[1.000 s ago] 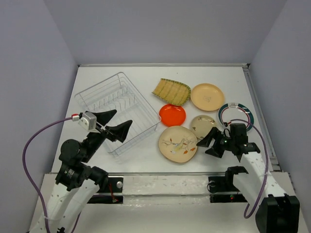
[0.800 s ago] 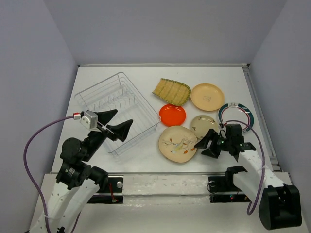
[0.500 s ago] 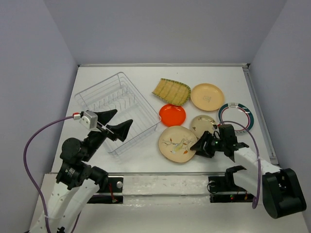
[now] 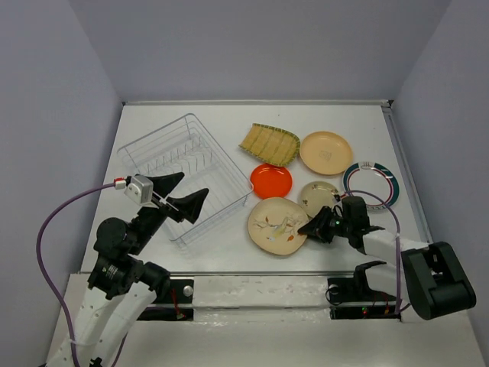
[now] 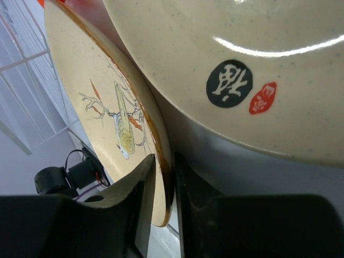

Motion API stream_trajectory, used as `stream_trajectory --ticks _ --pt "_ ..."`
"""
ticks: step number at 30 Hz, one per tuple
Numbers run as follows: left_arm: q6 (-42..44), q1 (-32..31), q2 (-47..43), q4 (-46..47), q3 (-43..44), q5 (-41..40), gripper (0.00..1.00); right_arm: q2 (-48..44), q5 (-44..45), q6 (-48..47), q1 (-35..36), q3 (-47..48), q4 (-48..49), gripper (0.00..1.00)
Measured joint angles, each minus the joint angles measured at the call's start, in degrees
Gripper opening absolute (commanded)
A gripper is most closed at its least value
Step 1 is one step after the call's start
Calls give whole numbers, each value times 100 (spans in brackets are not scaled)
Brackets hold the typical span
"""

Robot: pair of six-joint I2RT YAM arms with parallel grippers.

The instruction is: Load the plates into the dish rack

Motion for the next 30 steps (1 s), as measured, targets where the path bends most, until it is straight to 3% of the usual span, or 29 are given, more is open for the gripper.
stream_trajectory --ticks 3,8,11,15,18,22,30 --pt "0 2 0 2 0 0 99 184 -11 37 0 -13 210 7" --pt "0 2 0 2 0 0 99 17 -7 -11 0 -31 127 7" --pt "0 2 0 2 0 0 99 -656 79 -50 11 -24 -411 7" --pt "-7 2 7 2 0 -9 99 -2044 527 -238 33 260 -1902 7" --pt "-9 2 15 0 0 -28 99 -2717 1040 -472 33 938 -3073 7" --pt "-13 2 33 -4 0 -122 99 -2699 1582 -855 33 2387 -3901 7" --pt "-94 2 66 -199 0 -820 99 -1917 2295 -1399 39 4522 -3899 7"
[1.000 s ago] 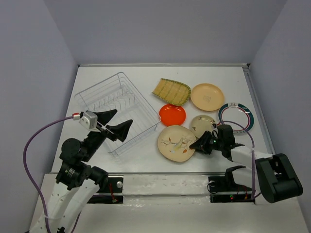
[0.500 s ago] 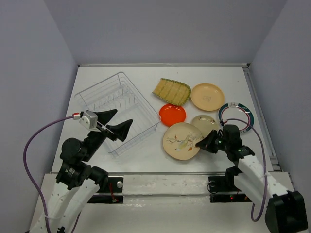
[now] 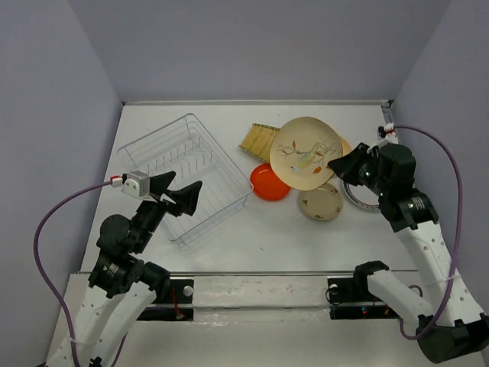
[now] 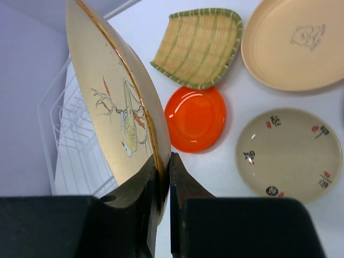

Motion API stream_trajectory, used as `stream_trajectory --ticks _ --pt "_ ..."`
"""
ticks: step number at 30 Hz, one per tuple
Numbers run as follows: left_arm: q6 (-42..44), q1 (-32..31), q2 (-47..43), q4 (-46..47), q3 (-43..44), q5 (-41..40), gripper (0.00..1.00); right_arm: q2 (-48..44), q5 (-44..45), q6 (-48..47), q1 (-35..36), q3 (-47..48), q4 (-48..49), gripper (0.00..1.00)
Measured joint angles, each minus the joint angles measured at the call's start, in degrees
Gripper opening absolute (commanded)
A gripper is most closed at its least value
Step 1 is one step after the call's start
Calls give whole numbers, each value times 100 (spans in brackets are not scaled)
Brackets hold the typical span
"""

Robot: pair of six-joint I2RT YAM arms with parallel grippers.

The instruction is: Load the plates into the dish rack

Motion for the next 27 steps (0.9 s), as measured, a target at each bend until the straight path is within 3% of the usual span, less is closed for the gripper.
stream_trajectory --ticks 5,11,17,27 --pt "-111 0 -7 -374 76 -916 99 1266 474 -160 603 1058 396 7" --pt "-221 31 -282 -702 260 -2011 99 3773 1373 -588 2068 3067 721 7" --pt "-225 37 -433 -717 297 -2280 99 5484 2079 -824 2732 4452 752 7" --pt "-219 -44 -496 -750 297 -2291 99 7571 3770 -1456 3364 6730 682 7"
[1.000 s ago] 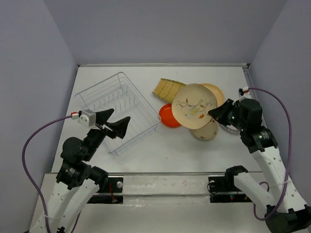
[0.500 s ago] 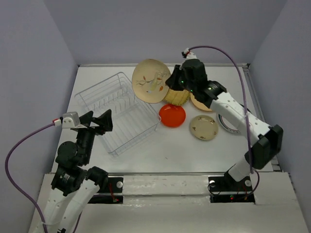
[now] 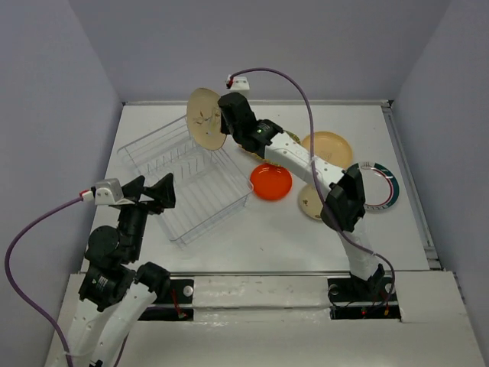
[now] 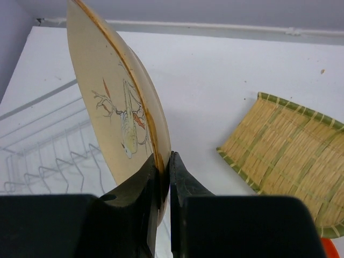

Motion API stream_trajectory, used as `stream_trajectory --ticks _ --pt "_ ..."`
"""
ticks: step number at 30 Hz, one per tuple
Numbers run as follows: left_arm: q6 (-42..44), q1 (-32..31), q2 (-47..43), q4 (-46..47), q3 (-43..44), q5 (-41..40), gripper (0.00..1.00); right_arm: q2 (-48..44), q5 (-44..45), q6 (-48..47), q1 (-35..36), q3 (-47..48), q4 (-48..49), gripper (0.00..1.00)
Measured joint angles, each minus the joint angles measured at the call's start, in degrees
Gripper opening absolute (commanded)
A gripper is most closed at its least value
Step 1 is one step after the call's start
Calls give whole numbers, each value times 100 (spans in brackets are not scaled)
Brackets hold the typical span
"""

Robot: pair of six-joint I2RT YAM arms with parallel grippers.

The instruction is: Load the plates into the dish rack

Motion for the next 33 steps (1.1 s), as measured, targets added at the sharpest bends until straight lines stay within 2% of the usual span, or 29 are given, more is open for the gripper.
stream_trajectory --ticks 5,15,25,33 --pt "0 -48 -31 2 0 20 99 634 857 -573 284 800 26 7" --pt "0 -76 -111 0 0 9 99 1069 1646 -1021 658 984 127 7" --pt "0 -85 -111 -39 2 -61 99 1384 2304 -1475 1005 942 785 7" --pt "0 -85 -111 -42 2 -142 99 1521 2398 -1593 1056 623 1399 25"
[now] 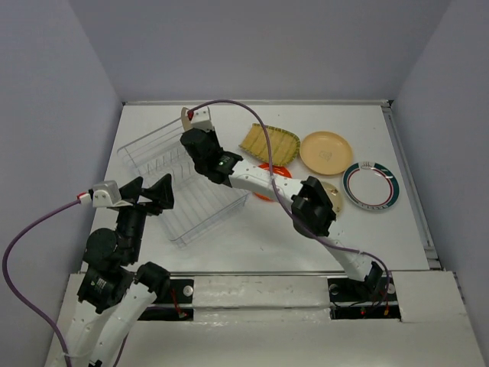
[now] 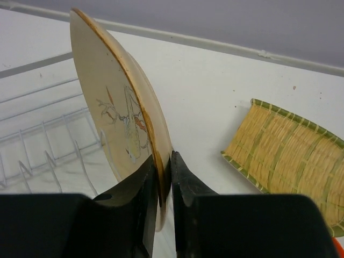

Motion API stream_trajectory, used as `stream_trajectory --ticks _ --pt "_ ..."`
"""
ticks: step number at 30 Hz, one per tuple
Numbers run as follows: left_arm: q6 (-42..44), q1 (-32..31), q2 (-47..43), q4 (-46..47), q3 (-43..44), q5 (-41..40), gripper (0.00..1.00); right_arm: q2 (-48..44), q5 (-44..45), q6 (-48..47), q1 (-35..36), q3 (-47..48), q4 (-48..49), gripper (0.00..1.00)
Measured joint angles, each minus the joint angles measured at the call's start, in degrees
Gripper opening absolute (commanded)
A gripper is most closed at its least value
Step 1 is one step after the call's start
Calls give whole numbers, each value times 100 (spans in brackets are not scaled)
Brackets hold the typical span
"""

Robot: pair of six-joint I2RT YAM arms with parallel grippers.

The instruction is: Load the plates into the dish rack

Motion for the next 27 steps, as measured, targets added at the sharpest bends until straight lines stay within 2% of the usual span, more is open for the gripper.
stream_trajectory --ticks 11,14,18,19,21,23,25,27 --pt "2 0 0 0 0 -11 99 42 -61 -20 9 -70 662 66" --pt "4 0 0 0 0 -7 99 -197 -216 20 7 -411 656 68" --pt "9 0 0 4 0 15 99 -1567 -874 321 -42 -1858 586 68" --pt "11 0 2 4 0 17 99 -1829 -1019 415 -55 -2164 560 68" --pt "22 -17 2 2 0 48 99 -2992 -1598 809 -175 -3453 509 62" --pt "28 -52 -2 4 -2 76 99 -4343 -2271 1360 -570 -4730 562 48" --pt "35 -85 -11 4 0 103 99 -5418 -2826 1875 -1220 -5860 605 28" --pt "48 -129 -39 7 -2 122 99 -6354 -3187 2420 -2055 -7138 595 21"
